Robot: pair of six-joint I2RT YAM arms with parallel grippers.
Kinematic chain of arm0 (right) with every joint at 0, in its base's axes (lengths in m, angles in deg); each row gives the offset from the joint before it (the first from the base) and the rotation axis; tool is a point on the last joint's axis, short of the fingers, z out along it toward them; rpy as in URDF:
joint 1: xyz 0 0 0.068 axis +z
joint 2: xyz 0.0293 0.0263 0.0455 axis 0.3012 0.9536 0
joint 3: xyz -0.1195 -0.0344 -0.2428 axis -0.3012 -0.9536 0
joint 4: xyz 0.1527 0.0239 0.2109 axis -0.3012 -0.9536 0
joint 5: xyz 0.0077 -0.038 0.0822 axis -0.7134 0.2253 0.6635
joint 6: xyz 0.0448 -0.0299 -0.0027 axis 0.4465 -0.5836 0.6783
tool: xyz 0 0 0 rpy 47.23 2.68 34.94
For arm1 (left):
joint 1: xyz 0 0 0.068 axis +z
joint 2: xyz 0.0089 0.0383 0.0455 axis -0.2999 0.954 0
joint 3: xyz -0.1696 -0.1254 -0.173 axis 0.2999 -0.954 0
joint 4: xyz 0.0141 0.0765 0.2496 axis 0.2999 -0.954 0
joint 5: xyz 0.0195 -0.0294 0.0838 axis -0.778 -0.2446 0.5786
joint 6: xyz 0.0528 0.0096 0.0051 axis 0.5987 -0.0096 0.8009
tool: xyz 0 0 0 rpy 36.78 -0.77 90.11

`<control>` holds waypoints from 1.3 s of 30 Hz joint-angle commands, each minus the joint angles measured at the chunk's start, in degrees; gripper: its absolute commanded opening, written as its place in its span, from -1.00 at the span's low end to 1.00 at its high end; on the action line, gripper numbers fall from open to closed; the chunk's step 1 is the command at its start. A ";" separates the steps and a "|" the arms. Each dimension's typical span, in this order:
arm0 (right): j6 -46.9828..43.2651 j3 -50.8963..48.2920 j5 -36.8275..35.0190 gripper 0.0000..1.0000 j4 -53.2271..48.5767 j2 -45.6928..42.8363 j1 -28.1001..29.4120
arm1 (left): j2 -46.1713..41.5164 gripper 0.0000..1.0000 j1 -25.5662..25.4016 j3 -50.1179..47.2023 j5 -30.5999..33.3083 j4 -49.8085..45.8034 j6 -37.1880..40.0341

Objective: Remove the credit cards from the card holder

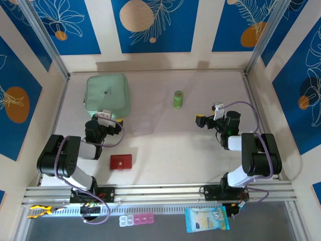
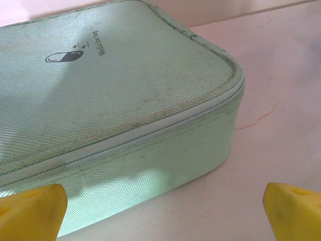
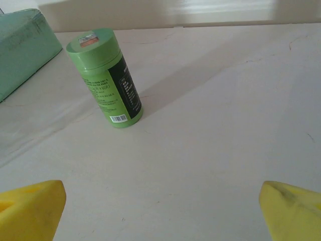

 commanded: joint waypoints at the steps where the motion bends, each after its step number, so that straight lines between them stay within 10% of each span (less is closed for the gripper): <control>1: -0.85 -0.75 0.58 0.98 1.81 -0.28 0.12 | -0.11 0.99 0.69 -0.30 -1.65 2.34 0.71; 39: -0.50 -0.64 0.73 0.98 1.65 -0.23 -0.18 | 0.24 0.99 0.78 5.33 9.43 -7.84 -3.35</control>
